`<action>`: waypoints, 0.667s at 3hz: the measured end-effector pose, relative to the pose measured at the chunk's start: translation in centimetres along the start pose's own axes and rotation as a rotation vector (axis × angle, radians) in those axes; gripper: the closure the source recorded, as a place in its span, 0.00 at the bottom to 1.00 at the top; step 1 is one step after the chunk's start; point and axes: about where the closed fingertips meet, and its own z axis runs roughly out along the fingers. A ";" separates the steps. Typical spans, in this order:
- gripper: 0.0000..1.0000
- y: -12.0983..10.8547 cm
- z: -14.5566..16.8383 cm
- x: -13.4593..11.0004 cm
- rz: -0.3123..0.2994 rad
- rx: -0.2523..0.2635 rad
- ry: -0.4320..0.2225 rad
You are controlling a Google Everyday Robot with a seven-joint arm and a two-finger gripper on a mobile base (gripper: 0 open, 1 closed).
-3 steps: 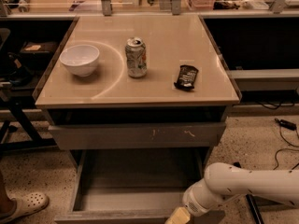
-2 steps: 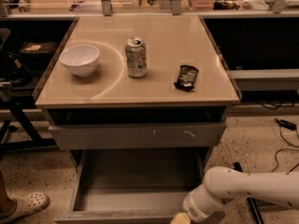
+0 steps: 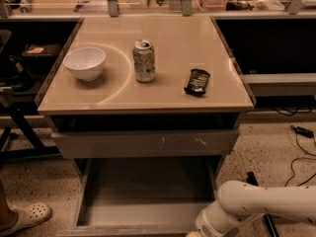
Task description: Open middle drawer
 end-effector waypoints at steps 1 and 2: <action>0.00 0.5 -0.2 0.3 0.010 -0.003 0.000; 0.00 2.9 -1.3 2.3 0.053 0.000 -0.008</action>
Offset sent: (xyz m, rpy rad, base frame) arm -0.0883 -0.0115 0.0510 -0.0118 0.0427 -0.1333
